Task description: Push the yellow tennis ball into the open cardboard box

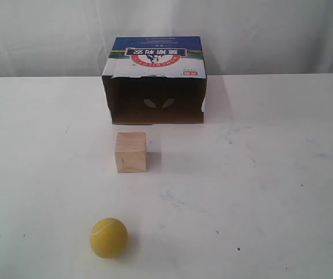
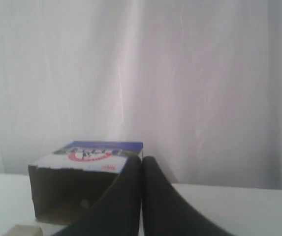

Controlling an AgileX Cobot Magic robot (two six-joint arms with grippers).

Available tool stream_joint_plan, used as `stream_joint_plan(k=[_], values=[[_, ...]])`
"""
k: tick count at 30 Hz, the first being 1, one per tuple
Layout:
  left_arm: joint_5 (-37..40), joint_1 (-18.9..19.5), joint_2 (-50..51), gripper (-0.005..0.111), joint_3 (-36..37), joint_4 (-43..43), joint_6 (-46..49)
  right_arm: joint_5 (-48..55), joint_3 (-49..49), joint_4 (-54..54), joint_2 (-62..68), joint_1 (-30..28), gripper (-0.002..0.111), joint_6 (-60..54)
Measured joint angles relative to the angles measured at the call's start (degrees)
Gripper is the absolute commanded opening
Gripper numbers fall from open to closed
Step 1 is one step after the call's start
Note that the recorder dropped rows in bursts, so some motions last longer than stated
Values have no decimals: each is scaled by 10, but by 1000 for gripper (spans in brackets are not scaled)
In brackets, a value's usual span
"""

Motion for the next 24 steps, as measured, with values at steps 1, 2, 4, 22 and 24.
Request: stream_joint_plan(k=[1, 2, 4, 22, 24], values=[[0, 0, 0, 0, 0, 0, 0, -14, 0, 0, 0, 0, 0, 13], [0, 0, 0, 0, 0, 0, 0, -27, 0, 0, 0, 0, 0, 27], [0, 0, 0, 0, 0, 0, 0, -41, -3, 0, 0, 0, 0, 68], [0, 0, 0, 0, 0, 0, 0, 255, -314, 193, 347, 148, 0, -145], [0, 0, 0, 0, 0, 0, 0, 293, -362, 216, 425, 177, 0, -193]])
